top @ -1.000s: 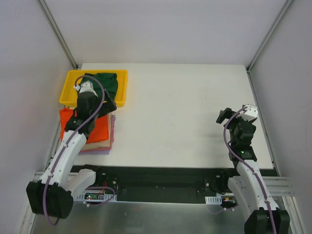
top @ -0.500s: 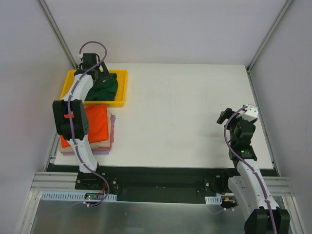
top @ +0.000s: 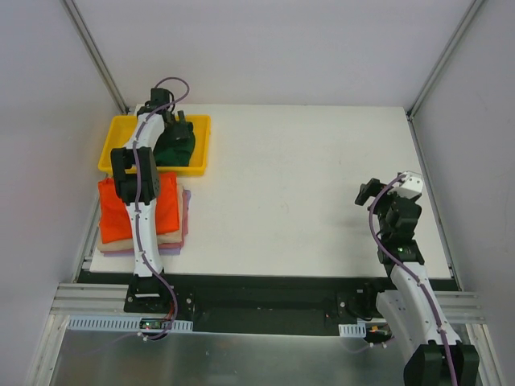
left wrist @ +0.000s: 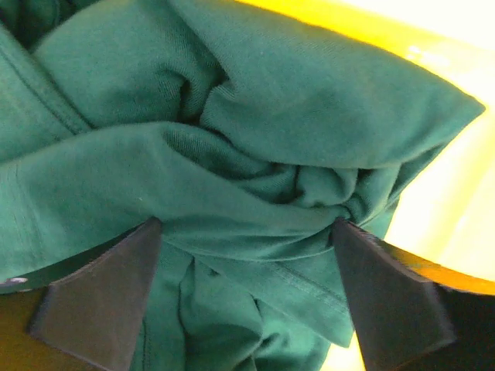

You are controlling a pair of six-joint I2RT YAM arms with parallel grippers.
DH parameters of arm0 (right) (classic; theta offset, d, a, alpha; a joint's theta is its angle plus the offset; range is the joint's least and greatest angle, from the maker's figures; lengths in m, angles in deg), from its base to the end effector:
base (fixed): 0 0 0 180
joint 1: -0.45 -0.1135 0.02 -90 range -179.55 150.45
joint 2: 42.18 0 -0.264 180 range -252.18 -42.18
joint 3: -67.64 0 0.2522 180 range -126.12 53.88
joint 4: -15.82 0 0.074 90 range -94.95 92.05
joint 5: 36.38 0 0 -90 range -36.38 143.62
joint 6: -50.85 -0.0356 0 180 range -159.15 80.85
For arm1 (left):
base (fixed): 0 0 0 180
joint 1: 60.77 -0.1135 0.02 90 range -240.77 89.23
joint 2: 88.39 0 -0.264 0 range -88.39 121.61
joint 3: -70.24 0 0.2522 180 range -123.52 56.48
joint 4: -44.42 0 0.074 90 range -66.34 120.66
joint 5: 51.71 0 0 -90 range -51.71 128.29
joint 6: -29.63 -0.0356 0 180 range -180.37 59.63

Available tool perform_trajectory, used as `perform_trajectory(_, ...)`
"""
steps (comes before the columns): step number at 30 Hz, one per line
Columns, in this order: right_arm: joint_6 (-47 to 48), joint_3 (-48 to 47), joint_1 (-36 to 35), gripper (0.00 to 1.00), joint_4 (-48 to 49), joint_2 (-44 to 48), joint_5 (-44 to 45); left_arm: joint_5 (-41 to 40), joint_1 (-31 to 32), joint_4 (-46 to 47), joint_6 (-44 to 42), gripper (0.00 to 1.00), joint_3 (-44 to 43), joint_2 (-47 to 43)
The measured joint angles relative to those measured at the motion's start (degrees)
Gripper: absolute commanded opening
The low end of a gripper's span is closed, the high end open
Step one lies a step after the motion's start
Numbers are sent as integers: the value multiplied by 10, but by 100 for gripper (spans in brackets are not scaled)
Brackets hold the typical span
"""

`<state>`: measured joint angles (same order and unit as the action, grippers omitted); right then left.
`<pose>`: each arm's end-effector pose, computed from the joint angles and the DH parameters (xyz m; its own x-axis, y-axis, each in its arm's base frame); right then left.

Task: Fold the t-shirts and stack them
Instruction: Grab crumpled tshirt from bin with the left arm, then move the tshirt to the center of the board

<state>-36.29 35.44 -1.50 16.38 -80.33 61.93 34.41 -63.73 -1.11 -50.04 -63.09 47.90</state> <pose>0.1721 0.0007 0.2402 -0.0993 -0.0528 -0.9937 0.1053 0.9924 -0.0632 0.5344 0.0300 0.2009 -0.7184 -0.2163 -0.6611 -0.2288 0.9710 -0.0690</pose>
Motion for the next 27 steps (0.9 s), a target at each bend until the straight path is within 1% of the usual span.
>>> perform_trajectory(2, 0, 0, 0, 96, 0, 4, 0, 0, 0, -8, -4, 38, -9, 14)
perform_trajectory(3, 0, 0, 0, 96, 0, 5, 0, 0, 0, -13, -6, 25, -16, 21)
perform_trajectory(4, 1, 0, 0, 96, 0, 7, 0, 1, 0, -18, -8, 7, -23, 25)
perform_trajectory(5, 1, 0, 0, 96, 0, 7, 0, 4, 0, -18, -9, 0, -28, 27)
perform_trajectory(10, 2, 0, 0, 96, 4, 7, 0, 10, 0, -26, -12, 0, -35, 27)
perform_trajectory(13, 2, 0, 0, 96, 5, 4, -1, 40, -1, -38, -9, 0, -36, 15)
perform_trajectory(16, 2, 0, 0, 96, 5, -3, -4, 87, -1, -53, 2, 0, -36, -18)
perform_trajectory(19, 2, 0, 0, 96, 5, -7, -14, 140, 4, -62, 16, 0, -34, -78)
perform_trajectory(22, 2, 0, 0, 96, 6, -7, -23, 174, 25, -66, 25, 0, -31, -164)
perform_trajectory(24, 2, 0, 0, 96, 7, -6, -28, 186, 56, -64, 26, 0, -24, -228)
perform_trajectory(27, 1, 0, 0, 96, 10, 5, -31, 200, 147, -58, 25, 0, -10, -331)
